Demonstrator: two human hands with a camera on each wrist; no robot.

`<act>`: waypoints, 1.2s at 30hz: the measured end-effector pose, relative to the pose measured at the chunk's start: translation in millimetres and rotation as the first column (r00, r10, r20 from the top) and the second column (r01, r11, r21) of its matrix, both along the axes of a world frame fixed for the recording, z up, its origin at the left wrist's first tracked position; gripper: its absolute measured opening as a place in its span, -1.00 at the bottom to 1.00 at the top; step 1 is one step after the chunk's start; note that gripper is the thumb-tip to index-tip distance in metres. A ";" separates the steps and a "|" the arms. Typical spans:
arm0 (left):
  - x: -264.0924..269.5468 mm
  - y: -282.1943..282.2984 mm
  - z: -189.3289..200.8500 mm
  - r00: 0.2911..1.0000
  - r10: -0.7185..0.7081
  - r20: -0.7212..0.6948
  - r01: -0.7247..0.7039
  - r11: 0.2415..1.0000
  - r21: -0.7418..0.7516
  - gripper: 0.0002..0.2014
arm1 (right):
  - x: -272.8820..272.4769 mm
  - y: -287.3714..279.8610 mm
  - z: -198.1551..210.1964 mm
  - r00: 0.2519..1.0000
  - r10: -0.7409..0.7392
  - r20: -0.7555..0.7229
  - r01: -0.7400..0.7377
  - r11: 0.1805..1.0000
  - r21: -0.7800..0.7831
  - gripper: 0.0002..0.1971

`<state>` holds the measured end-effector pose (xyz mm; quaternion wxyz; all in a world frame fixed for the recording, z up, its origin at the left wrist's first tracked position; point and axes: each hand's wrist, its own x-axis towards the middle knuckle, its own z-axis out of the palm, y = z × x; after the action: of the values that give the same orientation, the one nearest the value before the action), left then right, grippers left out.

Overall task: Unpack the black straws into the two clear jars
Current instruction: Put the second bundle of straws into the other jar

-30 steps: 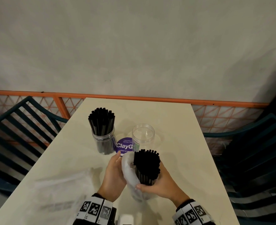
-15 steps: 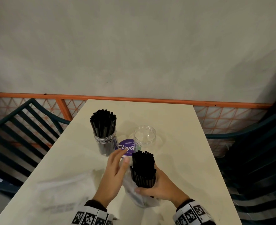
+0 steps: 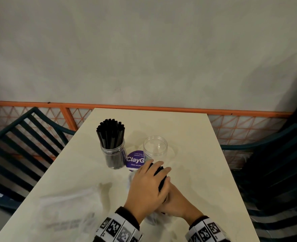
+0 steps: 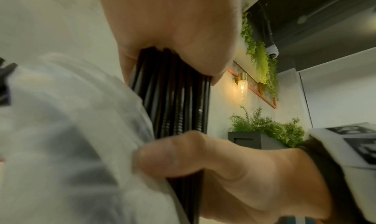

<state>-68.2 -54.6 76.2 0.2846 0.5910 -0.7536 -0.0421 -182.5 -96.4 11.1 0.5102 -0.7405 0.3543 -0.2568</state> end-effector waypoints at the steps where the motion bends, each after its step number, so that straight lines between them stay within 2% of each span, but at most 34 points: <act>1: 4.4 1.0 0.4 0.997 -0.027 -0.066 0.028 1.000 0.012 -0.61 | -0.8 0.0 -1.7 1.000 -0.007 0.023 0.006 1.000 0.025 -0.36; 4: 31.2 4.6 0.5 0.924 -0.088 -0.372 0.142 0.982 0.121 -0.27 | -3.7 0.8 -3.1 0.998 -0.029 0.055 0.024 0.997 0.080 -0.30; 5: 43.2 4.8 -2.3 0.922 -0.065 -0.382 0.124 0.983 0.132 -0.12 | -4.3 0.6 -2.8 0.998 -0.028 0.060 0.022 0.996 0.089 -0.30; 7: 63.4 5.4 -11.3 0.957 -0.008 -0.291 0.088 0.961 0.263 0.11 | -4.7 0.5 -1.1 0.998 -0.008 0.058 0.001 0.993 0.116 -0.30; 9: 71.3 6.2 -19.1 0.974 -0.009 -0.225 0.109 0.893 0.436 0.13 | -4.1 -0.2 -0.2 0.999 0.020 0.050 -0.027 0.989 0.144 -0.26; 11: 73.0 6.4 -28.3 0.953 0.016 -0.303 0.130 0.881 0.456 0.05 | -4.9 -1.4 -3.1 0.997 0.067 0.026 -0.070 0.983 0.170 -0.19; 13: 74.1 6.5 -34.7 0.925 0.078 -0.371 0.098 0.896 0.432 0.06 | -9.5 -2.3 -7.6 0.988 0.152 -0.013 -0.146 0.967 0.210 -0.03; 16: 77.6 7.0 -40.0 0.907 0.113 -0.406 0.072 0.908 0.412 0.07 | -22.2 -4.3 -14.4 0.934 0.272 -0.231 -0.225 0.951 0.213 0.22; 18: 82.2 6.5 -43.6 0.897 0.143 -0.418 0.046 0.910 0.412 0.04 | -30.0 -6.2 -21.0 0.863 0.296 -0.410 -0.238 0.953 0.186 0.28; 19: 84.7 6.0 -45.6 0.892 0.163 -0.421 0.027 0.912 0.410 0.03 | -31.9 -6.4 -23.6 0.845 0.291 -0.449 -0.240 0.956 0.168 0.27; 25: 98.3 7.5 -47.7 0.846 0.305 -0.438 -0.084 0.887 0.455 0.04 | -40.4 -8.6 -11.9 0.882 0.202 -0.426 -0.181 0.979 0.091 -0.05; 29: 106.0 8.8 -54.4 0.799 0.363 -0.479 -0.105 0.869 0.484 -0.19 | -52.8 -3.8 0.2 0.950 0.099 -0.296 -0.087 0.995 0.055 -0.33; 32: 102.7 9.1 -59.0 0.811 0.387 -0.438 -0.163 0.869 0.467 -0.35 | -56.7 0.6 1.9 0.968 0.029 -0.251 -0.030 1.000 -0.001 -0.50; 34: 96.7 8.3 -60.3 0.830 0.421 -0.365 -0.249 0.866 0.433 -0.29 | -55.0 2.5 1.5 0.963 -0.025 -0.268 0.003 0.997 -0.081 -0.57; 36: 86.2 8.6 -55.7 0.801 0.431 -0.415 -0.262 0.876 0.405 -0.21 | -50.0 5.0 0.0 0.939 -0.115 -0.324 0.069 0.986 -0.150 -0.60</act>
<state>18.0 -46.1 20.5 0.3677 0.7285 -0.5149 -0.2627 -232.5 -91.4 11.1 0.3789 -0.7887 0.4509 -0.1761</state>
